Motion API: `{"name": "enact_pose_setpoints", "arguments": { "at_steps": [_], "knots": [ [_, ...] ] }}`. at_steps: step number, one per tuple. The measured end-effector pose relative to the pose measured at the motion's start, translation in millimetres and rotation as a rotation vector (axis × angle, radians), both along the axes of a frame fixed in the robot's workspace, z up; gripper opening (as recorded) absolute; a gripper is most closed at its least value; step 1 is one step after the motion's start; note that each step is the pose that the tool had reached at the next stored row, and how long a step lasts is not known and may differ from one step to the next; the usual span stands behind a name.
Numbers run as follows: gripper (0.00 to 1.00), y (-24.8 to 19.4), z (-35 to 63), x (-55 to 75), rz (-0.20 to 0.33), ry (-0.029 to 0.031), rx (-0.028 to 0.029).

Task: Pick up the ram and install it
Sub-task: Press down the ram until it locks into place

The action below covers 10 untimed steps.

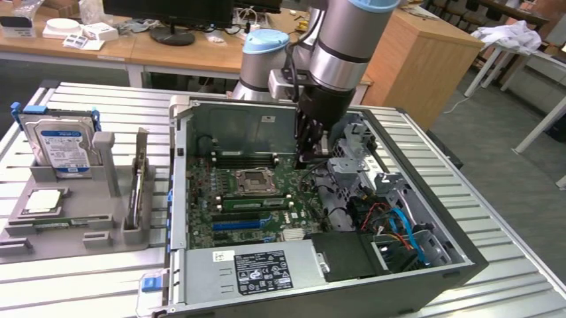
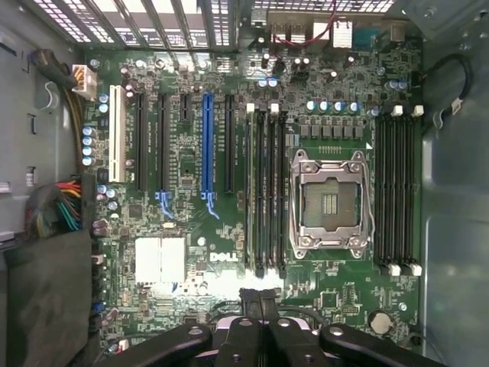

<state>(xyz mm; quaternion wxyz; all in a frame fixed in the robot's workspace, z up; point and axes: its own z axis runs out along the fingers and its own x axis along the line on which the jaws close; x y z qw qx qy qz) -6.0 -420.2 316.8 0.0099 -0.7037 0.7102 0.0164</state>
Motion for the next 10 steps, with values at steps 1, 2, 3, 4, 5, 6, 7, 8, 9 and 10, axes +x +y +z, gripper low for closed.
{"name": "enact_pose_setpoints", "arguments": {
  "at_steps": [1,2,3,4,5,6,7,8,9,10],
  "knots": [
    [0.11,0.0,-1.1,0.0,0.0,0.0,0.0],
    [0.11,0.0,-2.1,0.0,0.0,0.0,0.0],
    [0.11,0.0,-3.2,0.0,0.0,0.0,0.0],
    [0.11,0.0,-4.2,0.0,0.0,0.0,0.0],
    [0.11,0.0,-5.1,0.0,0.0,0.0,-0.0001],
    [0.11,-0.1,-6.1,0.0,0.0,0.0,-0.0001],
    [0.11,-0.1,-7.1,0.0,0.0,0.0,-0.0001],
    [0.11,-0.1,-8.2,0.0,0.0,0.0,0.0],
    [0.11,-0.1,-9.3,0.0,0.0,0.0,-0.0001],
    [0.11,-0.1,-10.2,0.0,0.0,0.0,0.0]
  ]
}}
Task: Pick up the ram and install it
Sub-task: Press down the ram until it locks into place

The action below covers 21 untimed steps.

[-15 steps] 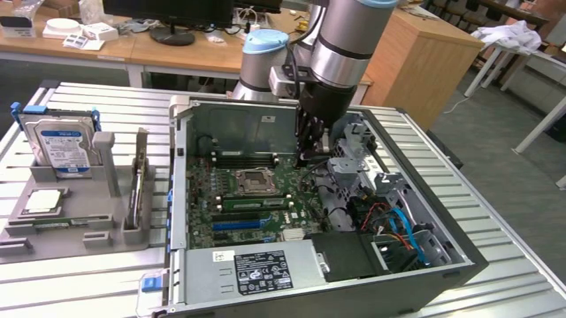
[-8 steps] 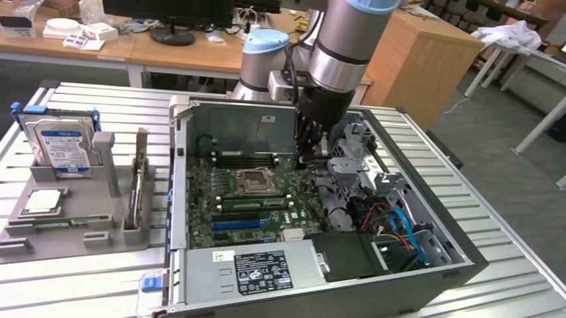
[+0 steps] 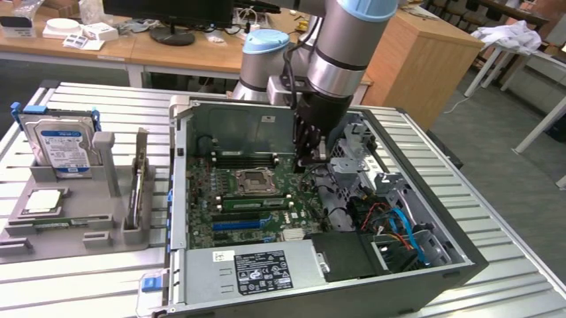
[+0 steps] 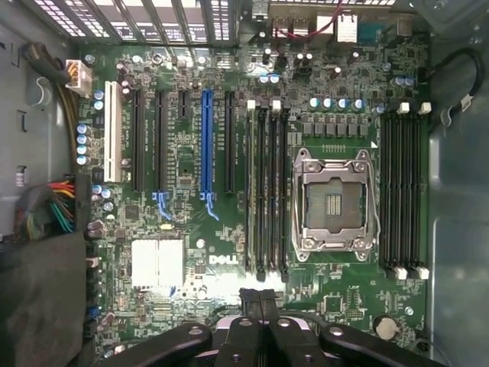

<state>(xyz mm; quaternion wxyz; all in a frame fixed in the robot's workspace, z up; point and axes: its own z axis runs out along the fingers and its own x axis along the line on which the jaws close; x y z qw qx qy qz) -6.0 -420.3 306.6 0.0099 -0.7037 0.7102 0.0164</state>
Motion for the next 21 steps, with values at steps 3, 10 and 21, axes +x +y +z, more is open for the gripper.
{"name": "enact_pose_setpoints", "arguments": {
  "at_steps": [3,10,21],
  "knots": [
    [0.11,0.0,-3.0,0.0,0.0,-0.0001,0.0001],
    [0.11,0.0,-10.6,0.0,0.0,0.0,0.0],
    [0.11,0.0,-21.2,0.0,0.0,0.0,0.0]
  ]
}}
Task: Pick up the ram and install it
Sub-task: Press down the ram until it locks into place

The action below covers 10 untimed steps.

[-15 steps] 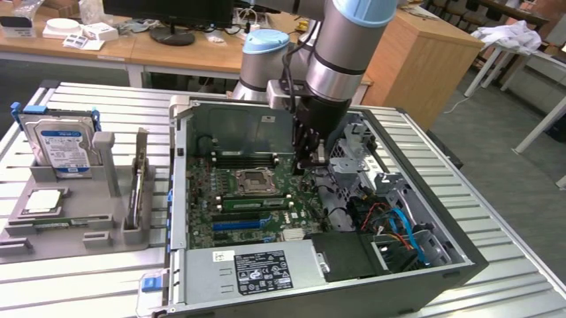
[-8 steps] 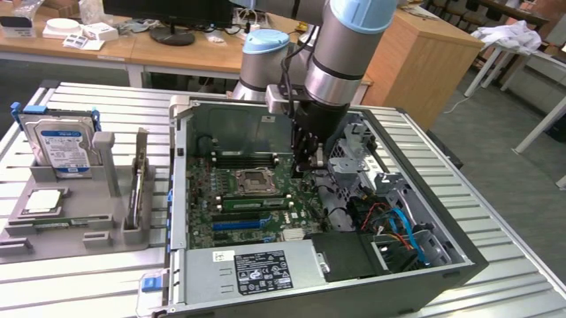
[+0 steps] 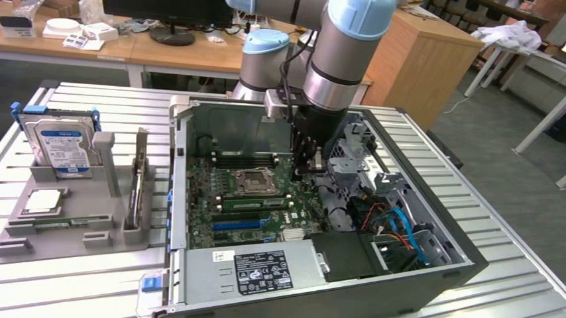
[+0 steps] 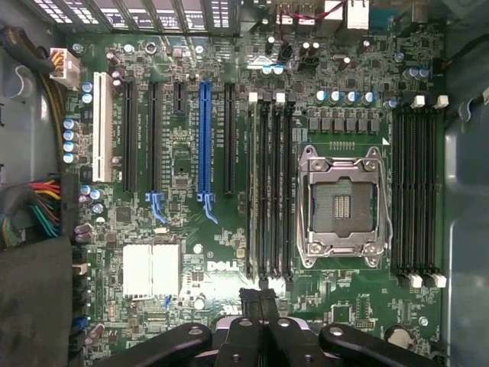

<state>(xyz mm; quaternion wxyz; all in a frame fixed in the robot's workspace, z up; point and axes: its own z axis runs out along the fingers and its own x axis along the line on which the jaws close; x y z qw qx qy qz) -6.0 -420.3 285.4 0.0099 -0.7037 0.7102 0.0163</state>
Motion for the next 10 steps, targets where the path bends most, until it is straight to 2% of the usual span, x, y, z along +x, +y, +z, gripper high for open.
{"name": "enact_pose_setpoints", "arguments": {
  "at_steps": [10],
  "knots": [
    [0.11,0.0,-2.5,0.0,0.0,0.0001,0.0]
  ]
}}
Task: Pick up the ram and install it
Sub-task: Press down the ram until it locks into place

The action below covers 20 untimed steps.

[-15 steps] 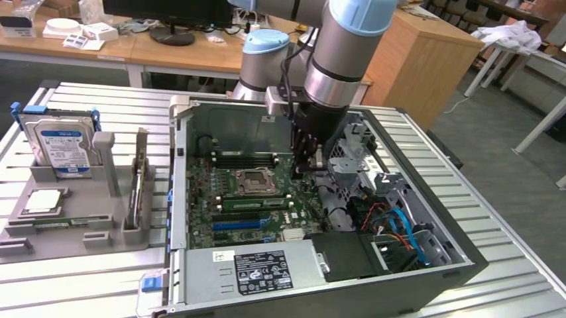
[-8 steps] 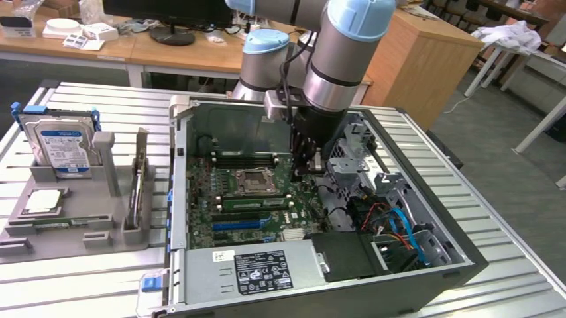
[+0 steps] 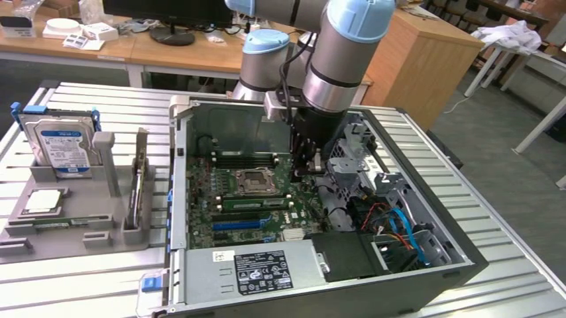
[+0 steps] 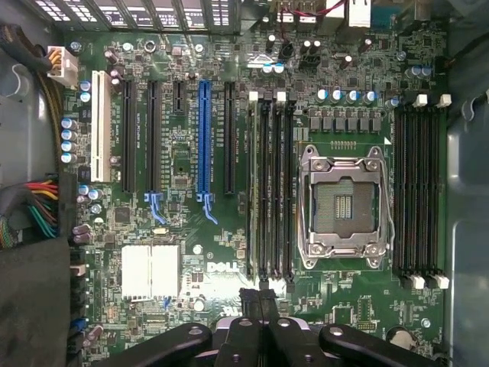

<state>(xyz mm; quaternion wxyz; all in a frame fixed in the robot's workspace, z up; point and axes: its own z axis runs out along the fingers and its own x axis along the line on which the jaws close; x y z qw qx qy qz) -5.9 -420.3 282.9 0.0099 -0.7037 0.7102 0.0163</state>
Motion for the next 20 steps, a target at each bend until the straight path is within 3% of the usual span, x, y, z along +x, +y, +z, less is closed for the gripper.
{"name": "enact_pose_setpoints", "arguments": {
  "at_steps": [20],
  "knots": [
    [0.11,0.0,-11.9,0.0,0.0,0.0,0.0]
  ]
}}
